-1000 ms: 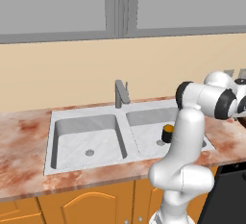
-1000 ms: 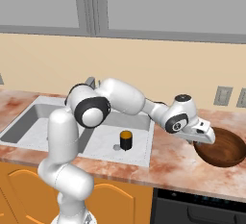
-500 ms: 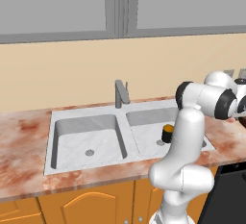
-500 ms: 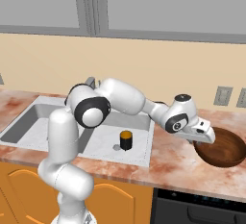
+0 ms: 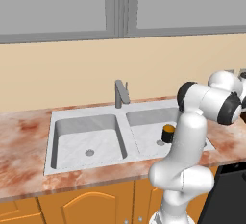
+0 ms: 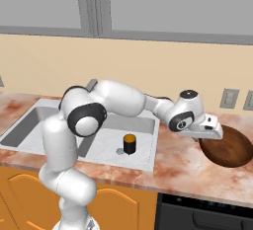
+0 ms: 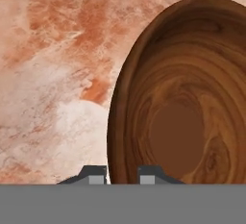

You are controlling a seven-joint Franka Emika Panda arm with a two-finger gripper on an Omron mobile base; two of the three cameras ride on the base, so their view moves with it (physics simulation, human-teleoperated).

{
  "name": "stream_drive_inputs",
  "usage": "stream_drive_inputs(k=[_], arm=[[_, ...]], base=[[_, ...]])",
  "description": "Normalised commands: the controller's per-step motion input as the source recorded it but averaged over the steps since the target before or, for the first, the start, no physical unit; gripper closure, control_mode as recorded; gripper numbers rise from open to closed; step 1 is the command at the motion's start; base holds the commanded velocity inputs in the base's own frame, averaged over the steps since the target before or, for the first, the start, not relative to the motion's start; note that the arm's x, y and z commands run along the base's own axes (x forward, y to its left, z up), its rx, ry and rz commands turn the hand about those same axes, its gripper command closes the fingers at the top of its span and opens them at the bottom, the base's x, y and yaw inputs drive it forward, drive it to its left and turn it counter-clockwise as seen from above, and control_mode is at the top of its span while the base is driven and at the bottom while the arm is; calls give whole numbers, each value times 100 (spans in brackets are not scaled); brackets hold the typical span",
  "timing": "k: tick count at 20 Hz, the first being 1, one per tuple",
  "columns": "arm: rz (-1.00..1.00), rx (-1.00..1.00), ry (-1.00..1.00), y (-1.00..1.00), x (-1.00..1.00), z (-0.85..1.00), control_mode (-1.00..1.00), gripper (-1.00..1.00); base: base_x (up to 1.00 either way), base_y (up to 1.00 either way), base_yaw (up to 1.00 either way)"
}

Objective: Pick the mug and place it in the sink. Pick the bowl and place it in the open cabinet and then close the cabinet.

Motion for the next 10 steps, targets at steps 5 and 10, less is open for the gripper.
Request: stream_drive_inputs(k=[5,10], arm=[[26,-8,0,32,0,32,-100,100],[27,-8,0,49,-9,27,-100,100]], base=[[0,0,0],[0,0,0]])
